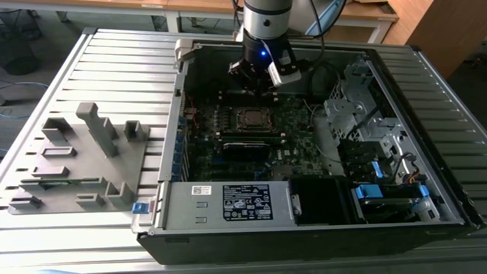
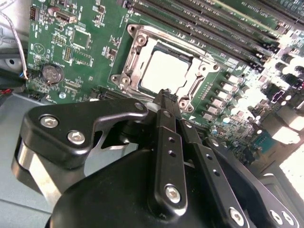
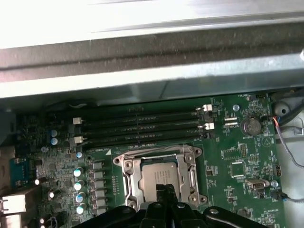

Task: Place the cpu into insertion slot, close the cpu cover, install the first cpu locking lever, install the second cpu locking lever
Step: 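Install the second cpu locking lever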

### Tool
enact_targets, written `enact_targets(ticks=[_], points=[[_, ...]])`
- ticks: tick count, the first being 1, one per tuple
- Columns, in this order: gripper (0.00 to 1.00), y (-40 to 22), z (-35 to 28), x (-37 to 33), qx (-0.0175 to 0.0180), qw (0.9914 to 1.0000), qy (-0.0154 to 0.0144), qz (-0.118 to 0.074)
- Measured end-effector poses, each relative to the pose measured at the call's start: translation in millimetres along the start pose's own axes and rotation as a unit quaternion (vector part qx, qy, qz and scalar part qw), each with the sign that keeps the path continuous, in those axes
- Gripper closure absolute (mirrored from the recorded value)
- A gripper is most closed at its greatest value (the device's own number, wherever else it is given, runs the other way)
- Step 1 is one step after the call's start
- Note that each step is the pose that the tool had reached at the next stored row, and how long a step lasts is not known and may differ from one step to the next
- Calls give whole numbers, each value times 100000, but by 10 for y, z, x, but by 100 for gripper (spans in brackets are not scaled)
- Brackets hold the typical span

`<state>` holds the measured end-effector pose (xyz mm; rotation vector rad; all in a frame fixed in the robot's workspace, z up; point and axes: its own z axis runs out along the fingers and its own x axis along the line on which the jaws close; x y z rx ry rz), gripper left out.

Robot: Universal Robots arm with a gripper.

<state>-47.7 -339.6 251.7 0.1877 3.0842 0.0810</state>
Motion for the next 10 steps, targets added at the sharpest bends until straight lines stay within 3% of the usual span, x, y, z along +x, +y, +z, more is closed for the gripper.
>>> enact_targets(ticks=[10], points=[[89, -155, -8, -19, 3, 100000, 1, 3]])
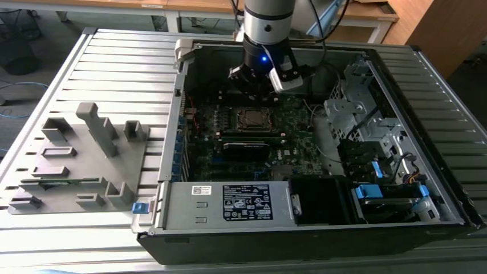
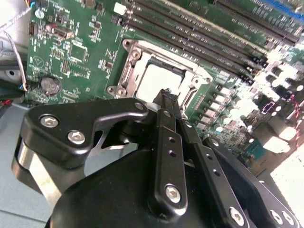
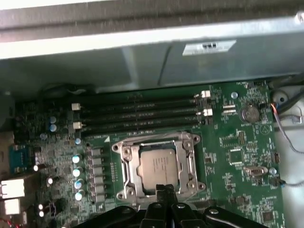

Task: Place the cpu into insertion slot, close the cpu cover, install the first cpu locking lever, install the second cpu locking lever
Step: 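Install the second cpu locking lever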

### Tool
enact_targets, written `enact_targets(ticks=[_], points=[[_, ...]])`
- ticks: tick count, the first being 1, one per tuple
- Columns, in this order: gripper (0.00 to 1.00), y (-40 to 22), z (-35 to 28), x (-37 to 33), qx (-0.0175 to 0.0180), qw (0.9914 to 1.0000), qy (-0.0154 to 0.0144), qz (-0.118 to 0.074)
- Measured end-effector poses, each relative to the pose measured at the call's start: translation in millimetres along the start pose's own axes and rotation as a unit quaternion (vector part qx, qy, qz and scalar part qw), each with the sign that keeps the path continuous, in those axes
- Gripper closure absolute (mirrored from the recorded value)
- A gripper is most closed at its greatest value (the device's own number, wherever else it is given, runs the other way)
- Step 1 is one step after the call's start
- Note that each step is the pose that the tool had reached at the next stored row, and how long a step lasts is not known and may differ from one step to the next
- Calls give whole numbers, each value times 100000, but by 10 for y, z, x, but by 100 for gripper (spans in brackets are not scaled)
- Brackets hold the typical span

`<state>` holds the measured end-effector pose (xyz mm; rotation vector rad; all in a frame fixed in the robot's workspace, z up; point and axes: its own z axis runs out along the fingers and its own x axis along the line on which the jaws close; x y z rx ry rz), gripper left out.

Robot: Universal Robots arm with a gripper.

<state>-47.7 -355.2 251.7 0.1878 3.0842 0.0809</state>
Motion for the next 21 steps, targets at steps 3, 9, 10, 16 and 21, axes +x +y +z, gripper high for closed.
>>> enact_targets(ticks=[3, 9, 10, 16, 21], points=[[89, -55, -2, -7, -6, 100000, -1, 0], [89, -163, -8, -20, -6, 100000, -3, -1], [89, -181, -8, -22, -9, 100000, -4, -1], [89, -264, -12, -33, -5, 100000, -1, -2], [89, -294, -5, -11, 1, 100000, -8, -3]])
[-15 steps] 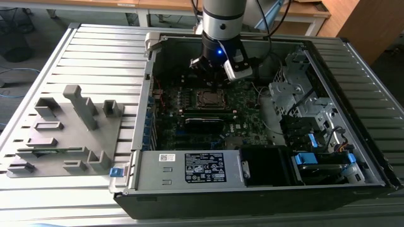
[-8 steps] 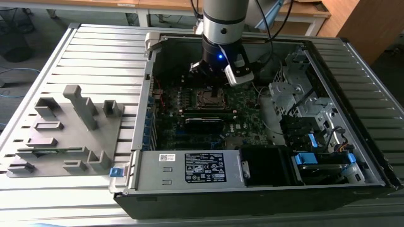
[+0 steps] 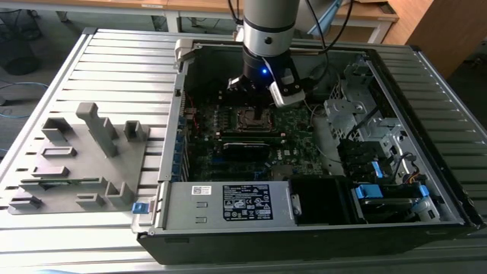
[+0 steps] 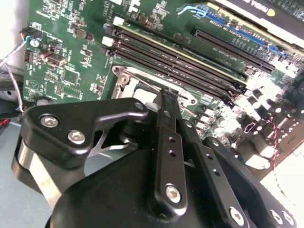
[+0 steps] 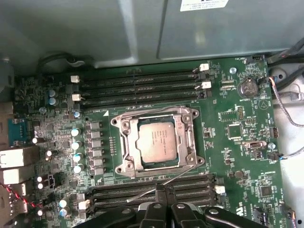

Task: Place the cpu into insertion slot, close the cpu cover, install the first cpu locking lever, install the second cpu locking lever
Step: 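Install the second cpu locking lever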

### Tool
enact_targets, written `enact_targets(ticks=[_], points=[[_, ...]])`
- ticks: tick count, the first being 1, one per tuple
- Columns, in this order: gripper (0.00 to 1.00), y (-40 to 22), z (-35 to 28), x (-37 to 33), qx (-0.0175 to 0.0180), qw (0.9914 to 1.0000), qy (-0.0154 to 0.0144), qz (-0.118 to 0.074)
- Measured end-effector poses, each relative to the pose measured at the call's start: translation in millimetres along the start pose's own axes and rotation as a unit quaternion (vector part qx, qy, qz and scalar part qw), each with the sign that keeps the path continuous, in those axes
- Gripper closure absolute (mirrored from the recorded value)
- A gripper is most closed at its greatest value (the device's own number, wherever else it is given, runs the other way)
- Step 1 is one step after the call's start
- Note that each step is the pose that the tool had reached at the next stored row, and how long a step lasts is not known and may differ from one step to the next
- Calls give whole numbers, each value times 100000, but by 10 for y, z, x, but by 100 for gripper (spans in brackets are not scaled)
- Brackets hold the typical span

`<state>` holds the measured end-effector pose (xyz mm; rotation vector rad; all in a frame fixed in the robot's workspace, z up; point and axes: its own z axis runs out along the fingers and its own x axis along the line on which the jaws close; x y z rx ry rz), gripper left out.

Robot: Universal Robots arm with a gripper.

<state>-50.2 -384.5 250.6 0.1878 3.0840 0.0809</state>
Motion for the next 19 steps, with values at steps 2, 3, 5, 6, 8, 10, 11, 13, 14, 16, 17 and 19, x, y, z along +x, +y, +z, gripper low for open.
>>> enact_targets(ticks=[2, 3, 5, 6, 8, 10, 11, 13, 14, 16, 17, 19], points=[[89, -13, 5, 18, -5, 100000, -5, 2], [89, -18, 7, 29, -8, 100000, -10, 2], [89, -26, 13, 60, -13, 100000, -25, 0], [89, -29, 16, 75, -18, 100000, -32, 1], [89, -32, 18, 90, -12, 100000, -31, 2], [89, -32, 18, 90, -6, 100000, -28, -5], [89, -32, 18, 90, -5, 100000, -27, -6], [89, -32, 18, 91, -8, 100000, -27, -1], [89, -32, 19, 91, -7, 100000, -16, -2], [89, -33, 24, 92, 17, 100000, 264, 15], [89, -32, 26, 91, 49, 99999, 487, 26], [89, -33, 26, 92, 77, 99998, 613, 34]])
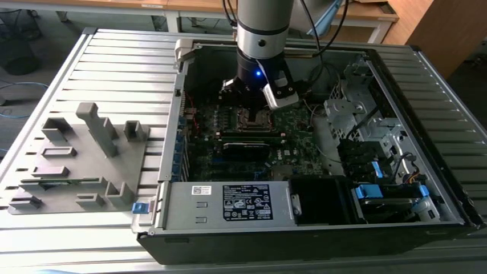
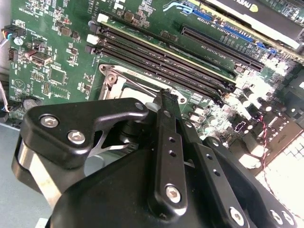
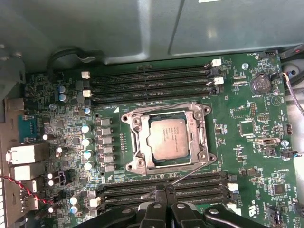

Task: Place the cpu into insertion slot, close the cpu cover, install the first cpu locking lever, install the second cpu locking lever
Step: 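Install the second cpu locking lever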

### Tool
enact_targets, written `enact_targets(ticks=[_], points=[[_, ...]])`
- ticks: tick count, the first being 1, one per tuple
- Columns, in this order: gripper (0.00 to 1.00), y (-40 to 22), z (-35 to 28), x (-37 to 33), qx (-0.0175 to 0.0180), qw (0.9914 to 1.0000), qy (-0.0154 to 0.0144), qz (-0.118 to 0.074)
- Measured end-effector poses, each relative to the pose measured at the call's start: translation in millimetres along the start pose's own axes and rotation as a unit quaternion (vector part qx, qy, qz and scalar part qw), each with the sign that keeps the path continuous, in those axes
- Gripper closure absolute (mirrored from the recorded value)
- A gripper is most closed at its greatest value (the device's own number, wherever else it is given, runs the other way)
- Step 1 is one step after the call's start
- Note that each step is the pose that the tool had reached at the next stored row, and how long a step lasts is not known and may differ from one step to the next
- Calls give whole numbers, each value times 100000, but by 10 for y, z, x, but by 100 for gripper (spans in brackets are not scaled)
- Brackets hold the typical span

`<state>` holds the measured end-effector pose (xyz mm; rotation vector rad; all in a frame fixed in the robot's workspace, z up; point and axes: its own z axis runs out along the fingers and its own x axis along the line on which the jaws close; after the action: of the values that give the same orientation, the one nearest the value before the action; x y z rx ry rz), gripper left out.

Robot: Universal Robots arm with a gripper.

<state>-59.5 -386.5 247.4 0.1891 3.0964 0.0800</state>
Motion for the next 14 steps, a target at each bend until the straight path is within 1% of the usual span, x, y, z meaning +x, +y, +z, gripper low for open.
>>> enact_targets(ticks=[7, 14], points=[[89, 0, 1, 2, -4, 100000, 6, -2], [89, 7, 13, 33, -2, 100000, 5, 28]])
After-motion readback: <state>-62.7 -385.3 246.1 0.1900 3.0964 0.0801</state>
